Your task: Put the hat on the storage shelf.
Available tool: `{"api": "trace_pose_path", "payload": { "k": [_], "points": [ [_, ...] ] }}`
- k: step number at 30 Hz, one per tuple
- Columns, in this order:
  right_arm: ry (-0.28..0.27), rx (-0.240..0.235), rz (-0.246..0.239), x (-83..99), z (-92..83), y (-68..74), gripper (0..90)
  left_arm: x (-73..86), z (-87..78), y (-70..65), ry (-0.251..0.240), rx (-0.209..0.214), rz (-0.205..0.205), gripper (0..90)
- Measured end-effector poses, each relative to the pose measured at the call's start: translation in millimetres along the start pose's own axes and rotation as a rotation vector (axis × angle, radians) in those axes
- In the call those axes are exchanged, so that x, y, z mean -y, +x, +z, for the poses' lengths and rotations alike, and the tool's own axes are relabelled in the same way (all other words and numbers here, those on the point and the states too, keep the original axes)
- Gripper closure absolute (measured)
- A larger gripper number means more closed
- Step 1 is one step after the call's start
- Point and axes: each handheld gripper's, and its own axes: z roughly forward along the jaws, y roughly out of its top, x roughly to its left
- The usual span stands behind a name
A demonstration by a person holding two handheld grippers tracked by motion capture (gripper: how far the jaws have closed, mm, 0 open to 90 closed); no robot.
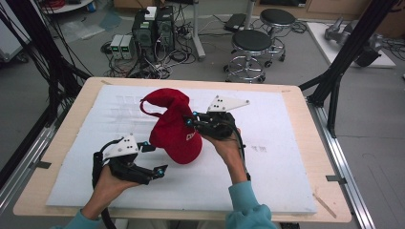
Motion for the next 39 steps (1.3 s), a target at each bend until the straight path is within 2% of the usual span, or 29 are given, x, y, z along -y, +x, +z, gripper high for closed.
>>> {"api": "trace_pose_path", "payload": {
  "k": [7,12,19,23,32,39],
  "points": [
    [-0.019,0.01,0.012,-6.7,0.1,3.6,85.5,-3.5,12.3,-4.7,-0.004,0.027,-0.009,23.4],
    [-0.028,0.008,0.021,-7.3,0.8,5.4,85.5,-5.1,16.7,-6.2,-0.018,0.026,-0.008,29.8],
    [-0.043,0.007,0.026,-8.1,0.3,7.9,85.5,-6.1,22.0,-6.0,-0.012,0.026,-0.016,42.4],
    [-0.057,0.0,0.031,-8.5,-0.8,8.7,85.5,-6.1,22.8,-5.2,-0.01,0.044,-0.016,52.7],
    [-0.071,-0.011,0.027,-8.7,0.3,12.1,85.5,-6.1,23.2,-4.5,-0.009,0.055,-0.009,77.7],
    [-0.079,-0.025,0.015,-8.6,-0.4,13.6,84.6,-5.9,20.2,0.5,0.005,0.047,-0.047,82.5]
  ]
}}
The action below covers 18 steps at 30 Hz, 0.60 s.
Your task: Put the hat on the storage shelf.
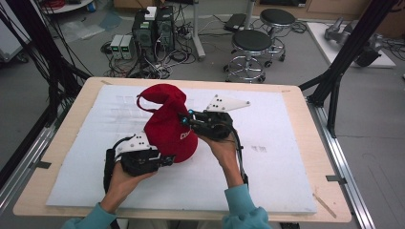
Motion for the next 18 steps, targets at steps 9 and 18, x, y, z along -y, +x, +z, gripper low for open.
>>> {"api": "trace_pose_path", "payload": {
  "k": [9,18],
  "points": [
    [-0.039,-0.01,-0.004,1.6,-2.2,0.7,58.6,-0.2,-3.0,2.2,0.002,-0.019,-0.012,85.1],
    [-0.009,0.061,-0.02,3.5,-7.2,3.9,9.2,-11.4,-18.1,8.6,-0.013,-0.048,0.006,85.2]
  ]
}}
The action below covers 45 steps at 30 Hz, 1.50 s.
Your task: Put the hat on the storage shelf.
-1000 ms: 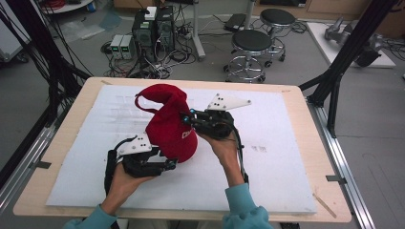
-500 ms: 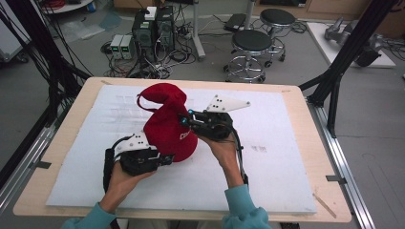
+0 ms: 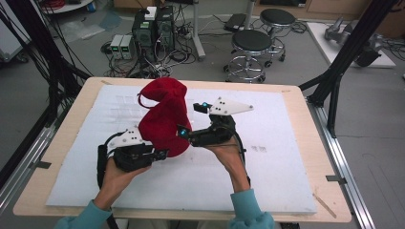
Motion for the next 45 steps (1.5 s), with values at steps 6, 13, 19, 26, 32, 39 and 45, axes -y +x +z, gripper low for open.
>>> {"api": "trace_pose_path", "payload": {
  "k": [6,13,19,26,32,39,45],
  "points": [
    [0.005,0.024,-0.03,6.5,-15.7,-0.6,8.1,-14.8,-16.8,14.6,-0.003,-0.057,0.023,85.2],
    [-0.007,0.068,-0.021,19.3,-40.2,-4.3,8.1,-33.1,-33.4,34.3,-0.005,-0.122,0.058,85.2],
    [-0.011,0.123,0.0,33.3,-64.4,-8.6,8.1,-48.3,-44.8,61.1,0.017,-0.177,0.079,85.3],
    [-0.044,0.198,0.039,57.6,-98.7,-14.7,8.1,-53.3,-48.7,86.5,0.039,-0.234,0.113,85.2],
    [-0.049,0.272,0.056,83.6,-121.4,-15.4,8.1,-49.3,-40.6,101.9,0.066,-0.258,0.129,85.2],
    [-0.096,0.322,0.076,124.1,-139.9,-13.0,8.1,-46.5,-27.3,112.4,0.079,-0.293,0.138,85.3],
    [-0.088,0.345,0.087,140.8,-142.4,-14.1,8.1,-42.4,-16.6,122.9,0.093,-0.319,0.122,85.2]
  ]
}}
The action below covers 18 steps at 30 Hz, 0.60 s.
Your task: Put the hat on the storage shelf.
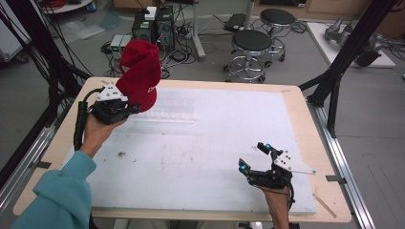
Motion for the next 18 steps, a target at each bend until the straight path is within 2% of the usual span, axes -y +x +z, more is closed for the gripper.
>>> {"api": "trace_pose_path", "payload": {
  "k": [2,4,6,7,11,18],
  "points": [
    [0.002,0.006,0.001,4.5,0.3,-2.0,8.1,1.0,2.2,1.5,0.003,-0.006,-0.003,85.3],
    [0.032,0.011,0.007,7.6,0.3,-4.2,8.1,4.3,9.0,6.0,0.015,-0.009,-0.024,85.2],
    [0.03,0.018,0.005,10.4,-0.1,-5.9,8.1,5.1,10.8,6.6,0.016,-0.008,-0.03,85.2],
    [0.013,0.024,0.021,16.3,-2.3,-8.2,8.1,6.6,14.8,8.3,0.029,-0.017,-0.029,85.2],
    [0.029,0.036,0.038,26.0,-4.8,-11.2,8.1,8.9,20.3,9.8,0.052,-0.024,-0.033,85.2],
    [0.02,0.054,0.048,29.5,-4.3,-13.6,8.1,10.9,26.0,8.9,0.066,-0.028,-0.037,85.2]
  ]
}}
